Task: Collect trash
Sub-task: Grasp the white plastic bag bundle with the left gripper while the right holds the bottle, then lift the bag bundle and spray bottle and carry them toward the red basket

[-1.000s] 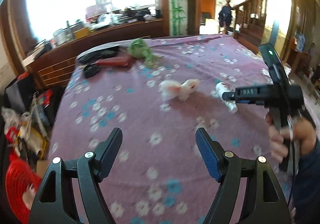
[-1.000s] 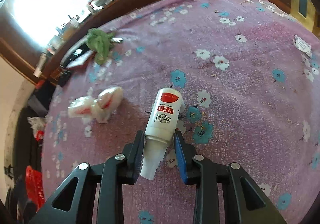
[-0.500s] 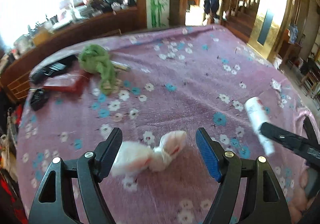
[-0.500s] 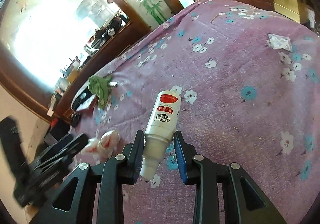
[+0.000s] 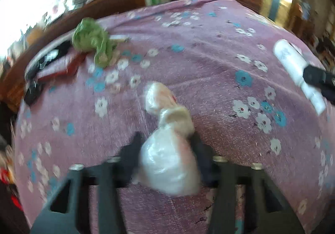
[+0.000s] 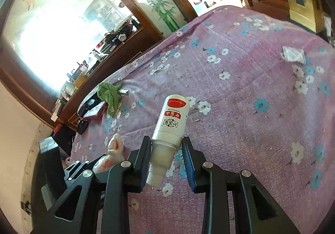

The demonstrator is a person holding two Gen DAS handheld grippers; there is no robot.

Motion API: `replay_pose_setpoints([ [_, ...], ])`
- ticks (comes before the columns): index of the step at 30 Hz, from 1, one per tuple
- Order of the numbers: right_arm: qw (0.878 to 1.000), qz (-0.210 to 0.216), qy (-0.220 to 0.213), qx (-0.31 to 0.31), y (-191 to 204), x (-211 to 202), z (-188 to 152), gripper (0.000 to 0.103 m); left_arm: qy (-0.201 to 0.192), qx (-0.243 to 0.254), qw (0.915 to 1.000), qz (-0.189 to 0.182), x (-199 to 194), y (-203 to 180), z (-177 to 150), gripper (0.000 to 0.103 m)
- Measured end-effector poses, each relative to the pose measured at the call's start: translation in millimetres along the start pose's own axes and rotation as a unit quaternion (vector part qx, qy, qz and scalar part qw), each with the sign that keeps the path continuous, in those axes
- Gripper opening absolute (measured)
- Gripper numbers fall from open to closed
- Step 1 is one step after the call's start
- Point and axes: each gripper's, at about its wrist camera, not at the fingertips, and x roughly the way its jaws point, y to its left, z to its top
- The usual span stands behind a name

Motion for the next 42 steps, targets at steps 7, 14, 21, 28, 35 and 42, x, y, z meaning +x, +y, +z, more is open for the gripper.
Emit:
replay_pose_setpoints([
  [7, 0.999, -0.003, 0.000, -0.033, 12, 3, -4, 0.033, -0.058, -0.059, 0.9963, 0.026, -26, 4, -13, 0.031],
  [14, 0.997, -0.005, 0.007, -0.080, 32, 10, -15, 0.033, -0.092, -0.110, 0.9884, 0.049, -70, 10, -34, 0.031],
  [21, 0.992, -0.001, 0.012, -0.124, 50, 14, -26, 0.033, -0.136, -0.117, 0.9785, 0.101, -96, 9, -56, 0.031],
  [28, 0.987, -0.001, 0.009, -0.158, 64, 15, -35, 0.033, -0.149, -0.121, 0.9756, 0.105, -97, 17, -60, 0.031],
  [35, 0.984, 0.001, 0.008, -0.179, 72, 16, -40, 0.033, -0.149, -0.126, 0.9752, 0.104, -93, 23, -62, 0.031],
  [42, 0.984, 0.008, 0.009, -0.179, 73, 16, -40, 0.033, -0.149, -0.135, 0.9733, 0.112, -93, 29, -64, 0.031],
])
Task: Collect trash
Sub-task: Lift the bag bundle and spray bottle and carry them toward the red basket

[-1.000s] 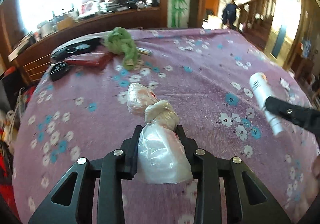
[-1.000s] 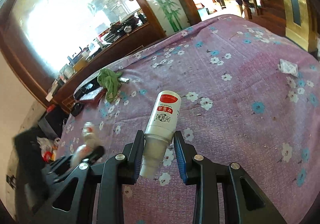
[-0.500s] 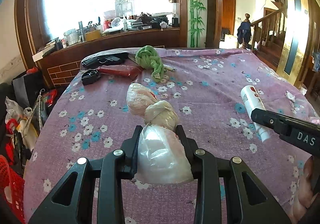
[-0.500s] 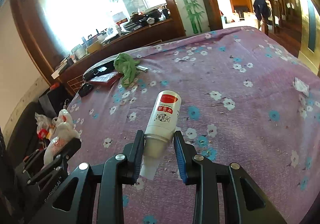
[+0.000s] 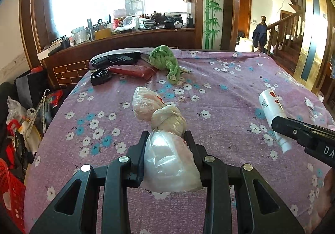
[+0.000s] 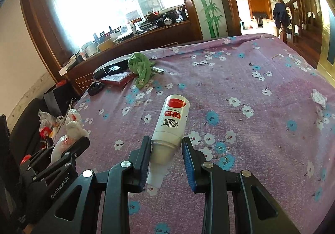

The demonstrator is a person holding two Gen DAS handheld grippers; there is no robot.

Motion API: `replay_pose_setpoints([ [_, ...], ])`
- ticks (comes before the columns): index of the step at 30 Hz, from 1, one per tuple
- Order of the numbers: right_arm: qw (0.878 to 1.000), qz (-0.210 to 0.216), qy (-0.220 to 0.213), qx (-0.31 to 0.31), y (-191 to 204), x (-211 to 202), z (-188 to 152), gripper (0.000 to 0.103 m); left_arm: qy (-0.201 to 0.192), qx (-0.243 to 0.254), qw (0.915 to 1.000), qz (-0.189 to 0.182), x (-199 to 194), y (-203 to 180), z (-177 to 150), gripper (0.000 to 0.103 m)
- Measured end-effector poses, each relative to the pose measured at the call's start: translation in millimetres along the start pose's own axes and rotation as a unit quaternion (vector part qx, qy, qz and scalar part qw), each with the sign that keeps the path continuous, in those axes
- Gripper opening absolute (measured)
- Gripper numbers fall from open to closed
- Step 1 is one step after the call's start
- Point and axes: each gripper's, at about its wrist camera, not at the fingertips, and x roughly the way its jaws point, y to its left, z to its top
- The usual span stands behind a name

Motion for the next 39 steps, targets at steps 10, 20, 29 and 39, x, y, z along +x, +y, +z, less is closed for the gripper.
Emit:
replay_pose_setpoints([
  [10, 1.000, 0.007, -0.003, -0.009, 5, -3, -2, 0.033, -0.006, 0.011, 0.9999, 0.011, -2, -4, -2, 0.031],
  [20, 1.000, 0.010, 0.001, -0.027, 15, 1, -6, 0.033, -0.012, 0.026, 0.9993, 0.024, -4, -9, -4, 0.031],
  [29, 0.999, 0.009, 0.005, -0.036, 19, 5, -8, 0.033, -0.012, 0.025, 0.9993, 0.026, -4, -11, -4, 0.031],
  [39, 0.999, 0.008, 0.002, -0.038, 20, 5, -9, 0.033, -0.021, 0.021, 0.9990, 0.033, -7, -8, -2, 0.031],
])
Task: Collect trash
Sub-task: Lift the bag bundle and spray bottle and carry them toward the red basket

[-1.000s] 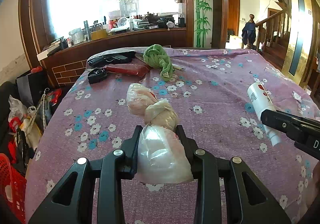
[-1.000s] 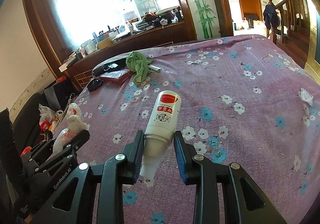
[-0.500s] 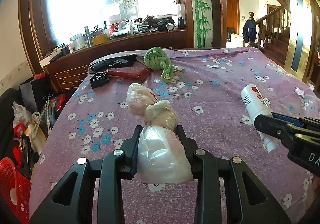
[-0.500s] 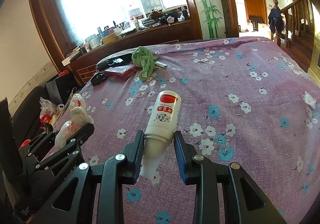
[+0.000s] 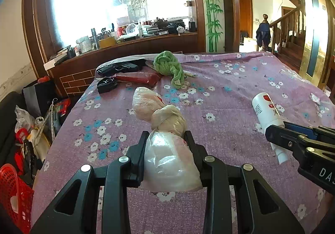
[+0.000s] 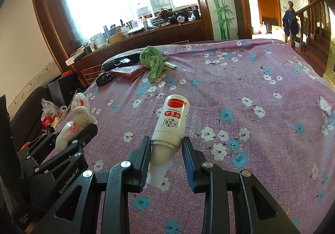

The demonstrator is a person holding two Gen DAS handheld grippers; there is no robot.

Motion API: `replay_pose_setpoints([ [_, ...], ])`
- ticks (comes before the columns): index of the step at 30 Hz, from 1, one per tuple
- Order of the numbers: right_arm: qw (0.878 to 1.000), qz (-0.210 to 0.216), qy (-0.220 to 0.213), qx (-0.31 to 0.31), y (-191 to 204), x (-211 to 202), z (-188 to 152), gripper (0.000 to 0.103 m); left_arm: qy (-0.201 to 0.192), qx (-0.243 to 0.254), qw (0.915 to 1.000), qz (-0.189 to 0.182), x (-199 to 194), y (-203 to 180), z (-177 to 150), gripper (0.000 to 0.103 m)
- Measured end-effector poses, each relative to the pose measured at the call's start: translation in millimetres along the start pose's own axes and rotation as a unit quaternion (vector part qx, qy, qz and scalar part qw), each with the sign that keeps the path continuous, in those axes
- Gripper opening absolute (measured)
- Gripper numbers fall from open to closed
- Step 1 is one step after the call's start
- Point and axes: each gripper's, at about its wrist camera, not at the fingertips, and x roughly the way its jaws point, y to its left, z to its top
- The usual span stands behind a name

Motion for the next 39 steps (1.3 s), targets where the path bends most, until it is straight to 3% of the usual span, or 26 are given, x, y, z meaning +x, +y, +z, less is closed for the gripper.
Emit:
replay_pose_setpoints([
  [6, 1.000, -0.019, -0.012, -0.002, -2, -1, 1, 0.033, -0.010, -0.010, 0.9997, 0.023, -9, 5, 7, 0.031],
  [14, 1.000, 0.006, -0.018, 0.005, 6, -20, 4, 0.033, -0.029, -0.006, 0.9986, 0.043, -63, 23, 3, 0.031],
  [27, 0.995, 0.093, -0.005, -0.039, 83, -65, -39, 0.033, -0.045, -0.040, 0.9943, 0.088, -138, 82, -48, 0.032],
  [39, 0.988, 0.129, 0.027, -0.087, 153, -68, -70, 0.033, -0.041, -0.083, 0.9899, 0.108, -160, 133, -78, 0.032],
])
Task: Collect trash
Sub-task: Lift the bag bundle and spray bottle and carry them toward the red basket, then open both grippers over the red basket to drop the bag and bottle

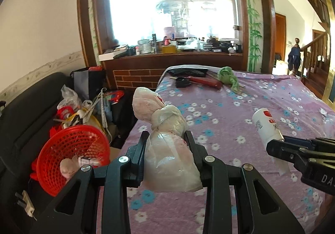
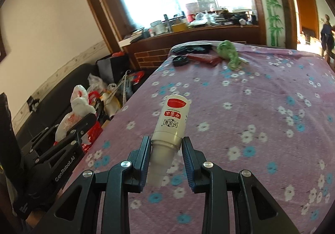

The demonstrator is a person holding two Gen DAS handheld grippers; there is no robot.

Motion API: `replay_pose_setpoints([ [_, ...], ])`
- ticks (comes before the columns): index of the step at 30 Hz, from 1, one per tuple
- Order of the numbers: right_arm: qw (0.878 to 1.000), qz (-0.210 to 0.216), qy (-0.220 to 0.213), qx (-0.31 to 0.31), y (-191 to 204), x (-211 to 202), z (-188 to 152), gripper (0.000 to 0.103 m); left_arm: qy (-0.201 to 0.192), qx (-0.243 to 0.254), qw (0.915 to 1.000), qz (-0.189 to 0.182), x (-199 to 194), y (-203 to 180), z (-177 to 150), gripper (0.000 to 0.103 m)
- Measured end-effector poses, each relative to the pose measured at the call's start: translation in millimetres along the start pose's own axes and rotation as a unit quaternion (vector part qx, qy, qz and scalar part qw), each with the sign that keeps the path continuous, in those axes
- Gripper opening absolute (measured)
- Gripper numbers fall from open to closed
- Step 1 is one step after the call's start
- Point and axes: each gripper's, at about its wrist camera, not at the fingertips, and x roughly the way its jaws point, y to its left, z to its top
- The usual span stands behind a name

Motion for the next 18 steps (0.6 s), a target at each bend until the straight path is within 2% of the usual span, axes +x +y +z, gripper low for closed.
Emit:
replay_pose_setpoints([
  [18, 0.997, 0.033, 0.047, -0.054, 77, 42, 4, 0.033, 0.013, -0.060, 0.9972, 0.041, 4, 86, -17, 0.032],
])
